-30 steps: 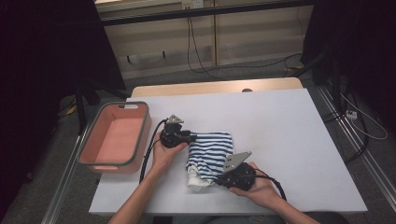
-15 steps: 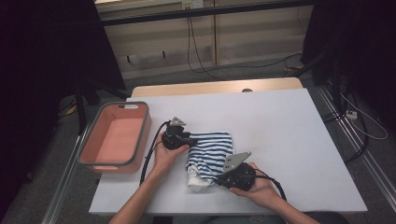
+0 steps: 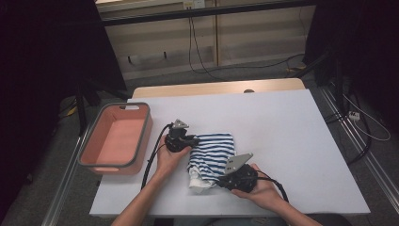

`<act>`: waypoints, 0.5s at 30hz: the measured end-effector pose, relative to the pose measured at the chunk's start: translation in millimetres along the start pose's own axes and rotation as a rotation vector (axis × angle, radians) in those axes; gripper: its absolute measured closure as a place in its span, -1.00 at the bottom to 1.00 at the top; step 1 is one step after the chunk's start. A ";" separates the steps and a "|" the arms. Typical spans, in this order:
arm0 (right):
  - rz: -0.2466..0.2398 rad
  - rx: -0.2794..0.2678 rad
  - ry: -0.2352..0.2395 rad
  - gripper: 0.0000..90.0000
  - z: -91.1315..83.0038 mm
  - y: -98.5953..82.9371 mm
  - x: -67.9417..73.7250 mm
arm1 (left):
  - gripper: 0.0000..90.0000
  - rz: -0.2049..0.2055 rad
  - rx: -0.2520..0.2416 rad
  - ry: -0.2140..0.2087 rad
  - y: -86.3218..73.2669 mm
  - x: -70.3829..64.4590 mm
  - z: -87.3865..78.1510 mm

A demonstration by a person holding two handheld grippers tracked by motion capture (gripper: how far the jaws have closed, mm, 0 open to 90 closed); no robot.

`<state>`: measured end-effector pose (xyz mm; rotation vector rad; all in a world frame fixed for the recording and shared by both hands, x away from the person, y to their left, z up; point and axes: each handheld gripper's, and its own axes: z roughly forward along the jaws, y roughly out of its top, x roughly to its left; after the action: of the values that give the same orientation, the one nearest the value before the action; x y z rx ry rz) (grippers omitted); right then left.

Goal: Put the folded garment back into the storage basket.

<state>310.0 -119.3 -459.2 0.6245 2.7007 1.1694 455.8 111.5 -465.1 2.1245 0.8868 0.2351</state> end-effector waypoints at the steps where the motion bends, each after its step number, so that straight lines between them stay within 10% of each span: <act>1: 0.000 0.000 0.000 0.85 0.0 0.0 -0.1 | 0.76 -0.003 0.004 -0.011 -0.2 -1.8 0.1; 15: -0.003 -0.007 -0.020 0.86 -1.0 -0.5 3.1 | 0.88 -0.011 -0.034 -0.032 2.7 -1.1 -8.5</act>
<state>306.7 -119.0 -458.8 0.6272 2.6789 1.1660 452.7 114.8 -457.4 2.0863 0.8697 0.2086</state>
